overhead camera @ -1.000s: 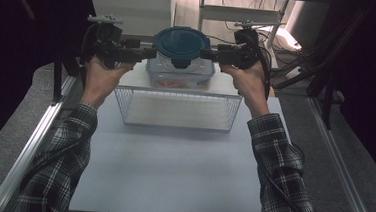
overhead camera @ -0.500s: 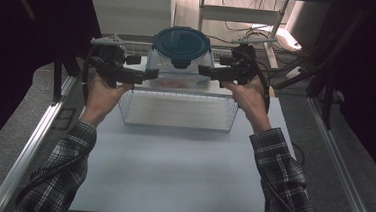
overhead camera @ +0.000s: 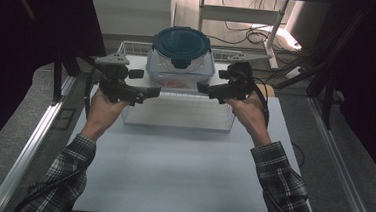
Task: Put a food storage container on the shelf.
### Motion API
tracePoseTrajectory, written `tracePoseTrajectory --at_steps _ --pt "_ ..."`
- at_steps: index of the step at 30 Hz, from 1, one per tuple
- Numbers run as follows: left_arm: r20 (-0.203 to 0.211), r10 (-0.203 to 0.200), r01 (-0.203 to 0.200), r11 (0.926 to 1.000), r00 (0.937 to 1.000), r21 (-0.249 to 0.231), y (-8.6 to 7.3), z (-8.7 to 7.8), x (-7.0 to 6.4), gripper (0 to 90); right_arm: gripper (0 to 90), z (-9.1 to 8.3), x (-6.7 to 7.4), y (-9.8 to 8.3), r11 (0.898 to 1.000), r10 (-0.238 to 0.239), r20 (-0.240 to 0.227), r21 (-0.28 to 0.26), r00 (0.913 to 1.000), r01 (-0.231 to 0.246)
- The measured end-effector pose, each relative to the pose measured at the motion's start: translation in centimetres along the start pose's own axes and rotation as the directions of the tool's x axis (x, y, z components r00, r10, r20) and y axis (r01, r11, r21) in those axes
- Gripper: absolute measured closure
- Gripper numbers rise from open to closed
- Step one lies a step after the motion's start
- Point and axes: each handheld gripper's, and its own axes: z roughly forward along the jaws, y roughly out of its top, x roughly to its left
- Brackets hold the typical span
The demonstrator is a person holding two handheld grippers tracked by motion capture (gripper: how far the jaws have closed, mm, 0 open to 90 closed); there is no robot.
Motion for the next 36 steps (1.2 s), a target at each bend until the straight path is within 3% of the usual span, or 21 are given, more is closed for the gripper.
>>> tracePoseTrajectory --at_steps 9,19,36 --pt "-0.007 0.017 -0.017 0.9998 0.9998 0.006 -1.8 0.2 -0.7 4.7 3.4 0.0 0.7 -1.8 1.000 -0.018 -0.015 0.003 0.9997 0.018" --pt "0.013 0.006 -0.006 0.9999 0.9999 0.010 -3.7 0.3 -1.4 5.0 3.4 0.1 1.3 -3.5 0.999 -0.039 -0.014 0.017 0.9992 0.039" --pt "-0.022 0.036 -0.035 0.9988 0.9991 0.034 -7.0 0.2 -2.8 4.8 1.0 -0.4 2.4 -7.1 0.997 -0.066 -0.006 0.037 0.9978 0.066"
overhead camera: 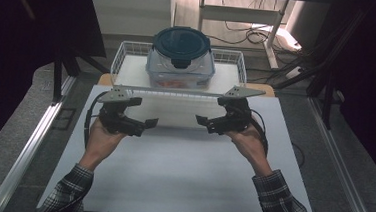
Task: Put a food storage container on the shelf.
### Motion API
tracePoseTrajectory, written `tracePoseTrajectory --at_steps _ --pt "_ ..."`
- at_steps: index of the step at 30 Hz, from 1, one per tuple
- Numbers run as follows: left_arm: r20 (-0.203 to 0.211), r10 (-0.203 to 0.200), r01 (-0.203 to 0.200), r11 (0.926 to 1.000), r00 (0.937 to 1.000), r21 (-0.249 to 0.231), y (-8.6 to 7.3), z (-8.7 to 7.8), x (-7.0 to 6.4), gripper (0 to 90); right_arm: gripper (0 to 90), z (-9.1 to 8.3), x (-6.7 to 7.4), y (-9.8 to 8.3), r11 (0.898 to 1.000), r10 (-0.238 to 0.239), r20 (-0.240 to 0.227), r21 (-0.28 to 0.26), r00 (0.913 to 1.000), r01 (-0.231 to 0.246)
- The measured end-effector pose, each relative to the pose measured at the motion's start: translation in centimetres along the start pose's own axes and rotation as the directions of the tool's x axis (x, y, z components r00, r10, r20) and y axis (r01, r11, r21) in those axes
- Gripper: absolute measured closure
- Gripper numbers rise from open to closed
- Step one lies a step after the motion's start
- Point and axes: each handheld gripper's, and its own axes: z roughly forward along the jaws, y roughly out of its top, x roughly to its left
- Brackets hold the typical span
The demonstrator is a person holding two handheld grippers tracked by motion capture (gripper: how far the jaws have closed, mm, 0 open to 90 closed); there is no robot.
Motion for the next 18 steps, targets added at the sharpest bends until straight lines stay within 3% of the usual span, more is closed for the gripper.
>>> tracePoseTrajectory --at_steps 18 --pt "-0.021 -0.015 0.016 0.9997 0.9997 0.018 -4.2 0.4 -1.7 4.4 0.0 0.1 1.7 -4.1 1.000 -0.019 0.008 0.014 0.9998 0.019"
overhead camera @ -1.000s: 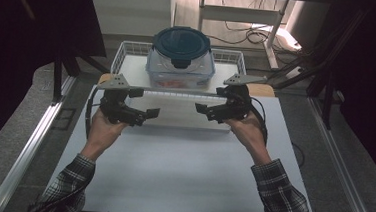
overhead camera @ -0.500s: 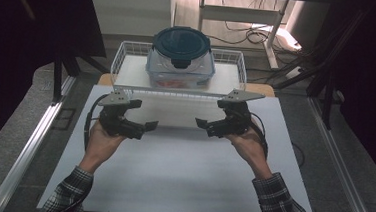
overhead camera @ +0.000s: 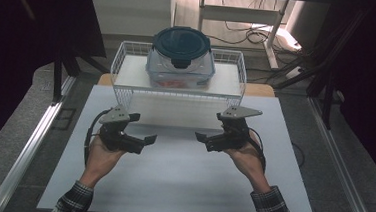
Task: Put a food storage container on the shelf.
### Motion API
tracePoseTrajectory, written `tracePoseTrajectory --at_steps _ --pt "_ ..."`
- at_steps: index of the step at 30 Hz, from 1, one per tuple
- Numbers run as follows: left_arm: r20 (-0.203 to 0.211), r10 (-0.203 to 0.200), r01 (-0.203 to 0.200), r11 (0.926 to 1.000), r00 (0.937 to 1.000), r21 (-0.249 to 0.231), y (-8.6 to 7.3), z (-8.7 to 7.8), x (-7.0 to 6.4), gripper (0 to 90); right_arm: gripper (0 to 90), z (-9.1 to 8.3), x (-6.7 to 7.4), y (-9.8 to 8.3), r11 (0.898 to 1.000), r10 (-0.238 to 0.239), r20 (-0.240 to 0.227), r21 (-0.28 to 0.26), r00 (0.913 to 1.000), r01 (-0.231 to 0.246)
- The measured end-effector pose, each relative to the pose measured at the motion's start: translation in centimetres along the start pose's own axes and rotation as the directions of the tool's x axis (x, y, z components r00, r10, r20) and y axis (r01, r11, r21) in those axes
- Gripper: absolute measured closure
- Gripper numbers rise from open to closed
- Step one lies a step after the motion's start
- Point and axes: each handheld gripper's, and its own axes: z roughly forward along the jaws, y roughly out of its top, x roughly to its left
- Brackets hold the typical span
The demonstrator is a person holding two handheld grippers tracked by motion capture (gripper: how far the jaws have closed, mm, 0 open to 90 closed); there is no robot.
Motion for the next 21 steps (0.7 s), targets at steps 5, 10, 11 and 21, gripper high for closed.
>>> tracePoseTrajectory --at_steps 5,10,11,21 --pt "0.002 -0.008 0.008 1.0000 1.0000 0.005 -1.1 0.2 -0.4 4.2 0.0 0.2 0.3 -1.1 1.000 0.002 -0.004 0.006 1.0000 -0.002" --pt "-0.002 -0.009 0.009 0.9999 1.0000 0.015 -2.3 0.3 -0.7 4.2 0.0 0.2 0.5 -1.8 1.000 0.004 -0.008 0.015 1.0000 -0.004" --pt "-0.005 -0.007 0.007 0.9998 1.0000 0.019 -2.5 0.2 -0.7 4.1 0.0 0.2 0.6 -2.0 1.000 0.002 -0.008 0.019 1.0000 -0.002" --pt "-0.023 -0.014 0.015 0.9994 0.9996 0.030 -4.4 -0.7 -1.3 3.8 0.0 -0.7 1.1 -4.0 0.999 0.004 0.006 0.033 1.0000 -0.004"
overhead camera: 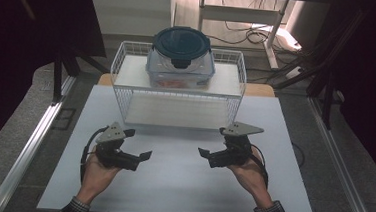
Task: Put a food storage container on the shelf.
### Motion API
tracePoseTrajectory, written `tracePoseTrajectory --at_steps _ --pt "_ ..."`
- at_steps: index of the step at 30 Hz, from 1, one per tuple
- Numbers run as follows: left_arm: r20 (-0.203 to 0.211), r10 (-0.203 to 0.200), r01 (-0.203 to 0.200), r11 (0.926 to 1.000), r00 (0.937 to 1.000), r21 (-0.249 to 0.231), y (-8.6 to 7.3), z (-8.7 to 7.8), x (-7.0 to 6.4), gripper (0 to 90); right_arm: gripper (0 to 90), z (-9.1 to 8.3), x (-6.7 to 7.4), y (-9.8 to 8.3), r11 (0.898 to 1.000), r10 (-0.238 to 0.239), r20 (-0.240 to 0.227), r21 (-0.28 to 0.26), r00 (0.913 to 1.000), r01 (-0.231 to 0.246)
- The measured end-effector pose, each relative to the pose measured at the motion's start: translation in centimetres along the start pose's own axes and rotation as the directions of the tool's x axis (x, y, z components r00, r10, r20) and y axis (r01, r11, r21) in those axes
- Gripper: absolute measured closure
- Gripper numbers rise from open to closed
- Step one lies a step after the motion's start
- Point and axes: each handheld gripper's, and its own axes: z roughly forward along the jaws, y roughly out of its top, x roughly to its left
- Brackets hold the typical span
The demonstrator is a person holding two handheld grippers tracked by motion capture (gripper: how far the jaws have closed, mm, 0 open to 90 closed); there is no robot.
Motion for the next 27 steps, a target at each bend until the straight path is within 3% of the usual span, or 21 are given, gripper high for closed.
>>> tracePoseTrajectory --at_steps 10,27 --pt "-0.014 -0.026 0.025 0.9996 0.9996 -0.014 -1.6 -1.9 -0.8 3.8 0.0 -1.6 0.6 -1.4 1.000 -0.004 0.005 0.001 1.0000 0.004" --pt "-0.048 -0.038 0.039 0.9990 0.9981 0.023 -4.7 -2.9 -1.3 3.8 0.0 -3.5 1.0 -4.2 1.000 0.000 0.028 -0.004 0.9996 0.000"
